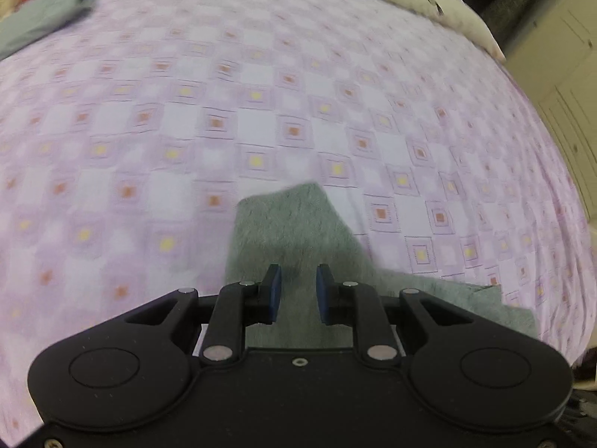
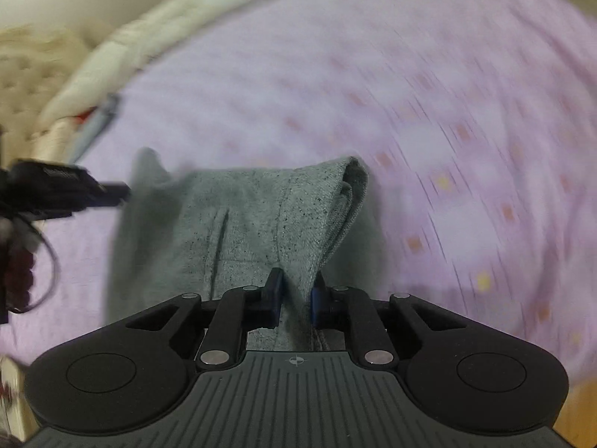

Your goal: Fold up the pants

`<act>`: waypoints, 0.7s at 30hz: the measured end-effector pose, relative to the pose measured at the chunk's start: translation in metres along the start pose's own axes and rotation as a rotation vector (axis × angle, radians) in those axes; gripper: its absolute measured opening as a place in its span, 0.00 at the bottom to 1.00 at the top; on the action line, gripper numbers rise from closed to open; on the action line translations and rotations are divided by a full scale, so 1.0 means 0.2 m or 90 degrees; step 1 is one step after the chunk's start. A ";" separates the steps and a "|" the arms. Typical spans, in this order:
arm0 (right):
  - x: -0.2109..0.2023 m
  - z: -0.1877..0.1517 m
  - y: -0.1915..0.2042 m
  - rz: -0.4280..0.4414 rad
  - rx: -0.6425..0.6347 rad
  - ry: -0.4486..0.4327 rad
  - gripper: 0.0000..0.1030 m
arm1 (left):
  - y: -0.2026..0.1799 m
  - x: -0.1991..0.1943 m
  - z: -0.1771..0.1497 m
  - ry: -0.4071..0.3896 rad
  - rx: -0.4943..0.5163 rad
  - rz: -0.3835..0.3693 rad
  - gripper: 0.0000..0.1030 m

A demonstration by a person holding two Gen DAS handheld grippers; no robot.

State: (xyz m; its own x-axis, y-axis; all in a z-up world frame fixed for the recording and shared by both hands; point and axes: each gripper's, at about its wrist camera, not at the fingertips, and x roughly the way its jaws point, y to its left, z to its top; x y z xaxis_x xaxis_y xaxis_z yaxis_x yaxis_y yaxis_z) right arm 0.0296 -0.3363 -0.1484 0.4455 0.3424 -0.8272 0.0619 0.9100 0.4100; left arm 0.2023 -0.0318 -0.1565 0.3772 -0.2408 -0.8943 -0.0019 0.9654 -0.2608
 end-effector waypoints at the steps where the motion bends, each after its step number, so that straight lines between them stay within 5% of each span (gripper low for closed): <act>1: 0.02 -0.01 -0.01 0.003 0.022 -0.006 0.14 | -0.02 0.04 0.02 0.006 0.019 -0.002 0.26; 6: 0.01 -0.02 0.03 -0.026 0.025 -0.019 0.15 | -0.03 0.24 0.12 0.016 0.082 0.037 0.31; 13: 0.03 -0.01 0.11 -0.069 0.007 -0.018 0.16 | 0.07 0.26 0.20 0.017 0.083 0.073 0.19; 17: 0.04 0.00 0.10 -0.076 0.024 -0.019 0.16 | 0.02 0.02 0.15 -0.042 0.066 -0.005 0.18; 21: 0.04 -0.01 0.09 -0.087 0.022 -0.011 0.17 | -0.14 -0.05 -0.02 -0.032 0.131 -0.104 0.29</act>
State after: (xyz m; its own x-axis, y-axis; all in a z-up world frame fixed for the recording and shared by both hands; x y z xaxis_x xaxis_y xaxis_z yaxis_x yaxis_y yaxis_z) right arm 0.0334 -0.3157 -0.1485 0.4460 0.2109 -0.8698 0.1543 0.9392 0.3068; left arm 0.1943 -0.0562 -0.1429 0.4028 -0.3945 -0.8259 0.2484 0.9156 -0.3161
